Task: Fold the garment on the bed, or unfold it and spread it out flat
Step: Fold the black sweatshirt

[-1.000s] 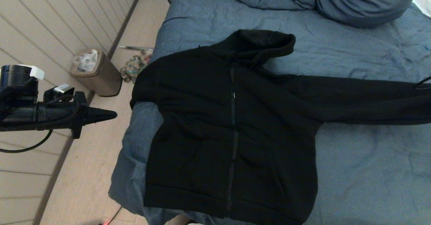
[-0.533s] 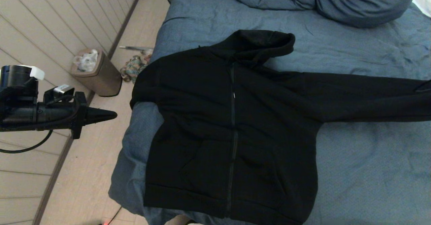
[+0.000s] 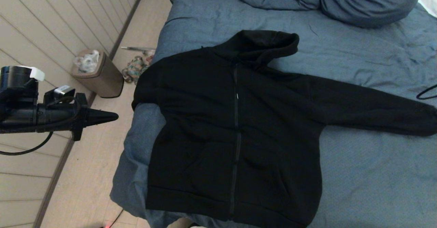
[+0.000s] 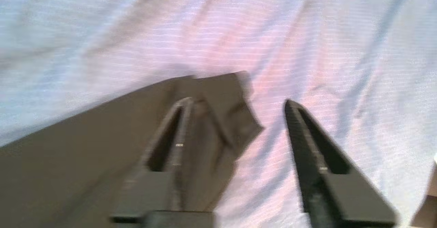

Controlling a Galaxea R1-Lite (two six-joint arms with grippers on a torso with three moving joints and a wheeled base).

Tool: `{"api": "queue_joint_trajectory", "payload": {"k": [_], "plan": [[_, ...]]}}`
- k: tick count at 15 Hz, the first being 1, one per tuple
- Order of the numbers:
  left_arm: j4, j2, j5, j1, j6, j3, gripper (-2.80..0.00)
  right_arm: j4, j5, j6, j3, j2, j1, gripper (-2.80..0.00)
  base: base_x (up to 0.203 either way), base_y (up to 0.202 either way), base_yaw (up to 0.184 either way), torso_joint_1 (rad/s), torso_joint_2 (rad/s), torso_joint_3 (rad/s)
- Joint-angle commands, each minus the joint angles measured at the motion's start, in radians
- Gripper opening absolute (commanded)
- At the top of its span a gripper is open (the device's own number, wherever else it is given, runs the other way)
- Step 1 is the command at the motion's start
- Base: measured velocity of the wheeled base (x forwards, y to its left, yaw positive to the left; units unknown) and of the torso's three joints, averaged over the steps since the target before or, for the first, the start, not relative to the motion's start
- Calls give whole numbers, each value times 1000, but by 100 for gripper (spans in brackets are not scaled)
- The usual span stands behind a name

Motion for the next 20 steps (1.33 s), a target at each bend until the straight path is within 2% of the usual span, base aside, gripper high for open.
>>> {"api": "queue_joint_trajectory", "payload": {"k": [1,2,5,6,9,11,13,14,15,16,18,20], "plan": [[0,-16,-4,0,-3,2,-280,35,23,13,1,-50,-1,0,0,0,0,0,0,0],[0,-40,-2,6,-3,-2,-280,83,63,47,3,-91,-1,0,0,0,0,0,0,0],[2,-212,4,77,-5,-8,-280,316,273,162,7,-292,2,0,0,0,0,0,0,0],[7,-298,8,108,-5,-6,-280,400,344,179,18,-380,5,-280,0,0,0,0,0,0],[32,-586,24,246,26,5,-280,553,527,182,142,-674,13,-280,0,0,0,0,0,0],[92,-779,30,392,126,29,-280,595,621,156,345,-899,28,-280,0,0,0,0,0,0],[236,-953,31,486,241,49,-280,616,687,125,565,-1126,67,-280,0,0,0,0,0,0],[386,-1014,25,502,290,40,-280,630,710,101,670,-1233,105,-280,0,0,0,0,0,0],[548,-1042,7,484,319,-1,-280,667,728,76,744,-1318,159,-280,0,0,0,0,0,0],[662,-1038,-5,426,332,-57,-280,751,744,55,785,-1379,246,-280,0,0,0,0,0,0],[851,-1015,-17,199,341,-147,-280,1059,759,32,751,-1415,413,-280,0,0,0,0,0,0],[975,-1046,-21,-67,328,-195,-280,1257,765,24,707,-1468,601,-280,0,0,0,0,0,0]]}}
